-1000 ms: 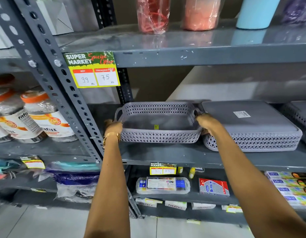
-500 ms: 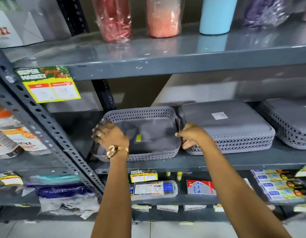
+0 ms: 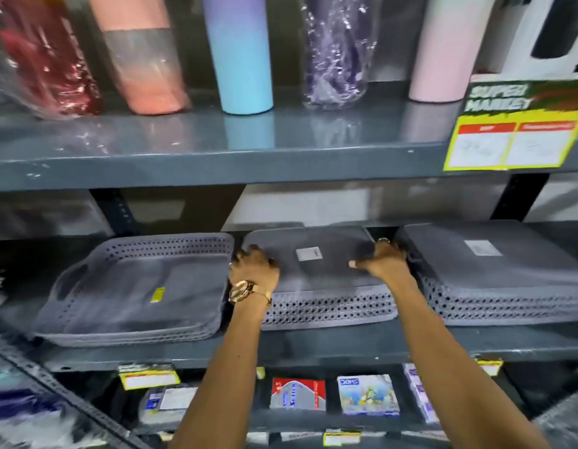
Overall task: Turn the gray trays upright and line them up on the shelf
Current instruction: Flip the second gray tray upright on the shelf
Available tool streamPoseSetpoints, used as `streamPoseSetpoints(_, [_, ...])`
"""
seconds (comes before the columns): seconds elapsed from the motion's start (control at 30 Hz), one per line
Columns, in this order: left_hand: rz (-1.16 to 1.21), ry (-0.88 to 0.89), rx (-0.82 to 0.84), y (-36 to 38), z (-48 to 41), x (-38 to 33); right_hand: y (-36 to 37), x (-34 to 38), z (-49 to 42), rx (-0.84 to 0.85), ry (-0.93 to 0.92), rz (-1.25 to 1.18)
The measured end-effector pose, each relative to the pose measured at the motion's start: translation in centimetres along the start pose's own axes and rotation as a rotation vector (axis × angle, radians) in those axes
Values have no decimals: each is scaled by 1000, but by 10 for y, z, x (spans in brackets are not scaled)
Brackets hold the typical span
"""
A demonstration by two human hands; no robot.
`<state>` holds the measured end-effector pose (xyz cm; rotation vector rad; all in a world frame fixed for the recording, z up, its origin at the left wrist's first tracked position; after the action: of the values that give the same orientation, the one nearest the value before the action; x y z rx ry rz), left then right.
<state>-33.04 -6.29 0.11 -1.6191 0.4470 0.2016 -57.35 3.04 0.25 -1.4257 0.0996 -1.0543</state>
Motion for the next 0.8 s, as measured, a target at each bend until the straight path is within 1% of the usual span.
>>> streamPoseSetpoints(0.07, [57,-119,18,8,-1,1,-3,-12,-6,109,2,-50])
streamPoseSetpoints(0.13, [146,-229,60,17,-2,7,-4,-20,-8,174,6,-163])
streamPoseSetpoints(0.23, [323,-308,79,29,-1,6,-3,-35,-16,228,44,-389])
streamPoseSetpoints(0.3, [449,-342,44,25,6,-2,-8,-37,-16,195,7,-480])
streamPoseSetpoints(0.37, [600,-370,-39,15,15,-12,-24,-35,-12,109,-68,-634])
streamPoseSetpoints(0.43, [828,-372,-182,3,18,-20,-46,-27,-6,37,-125,-875])
streamPoseSetpoints(0.5, [1046,-359,-318,-10,19,-25,-61,-27,-10,1,-97,-1064])
streamPoseSetpoints(0.57, [1191,-329,-369,-17,19,-26,-69,-32,-17,7,-80,-1144])
streamPoseSetpoints(0.67, [1402,-328,-309,-14,14,-14,-70,-35,-5,59,-40,-1149])
streamPoseSetpoints(0.73, [1397,-331,-277,-15,23,-11,-59,-41,-1,140,26,-1145])
streamPoseSetpoints(0.8, [1313,-346,-241,-13,32,-9,-46,-51,-3,202,84,-1129])
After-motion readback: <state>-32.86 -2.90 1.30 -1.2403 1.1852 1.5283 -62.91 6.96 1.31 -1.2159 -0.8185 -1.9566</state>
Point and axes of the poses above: each hand's wrist, its own z-axis away from the middle knuckle, its own y-axis out of the palm, x = y × z, the point moved 5 cm from there along -z, towards the middle knuckle, and after that the axes turned 1 degree about -z, right-handed, at the moved point
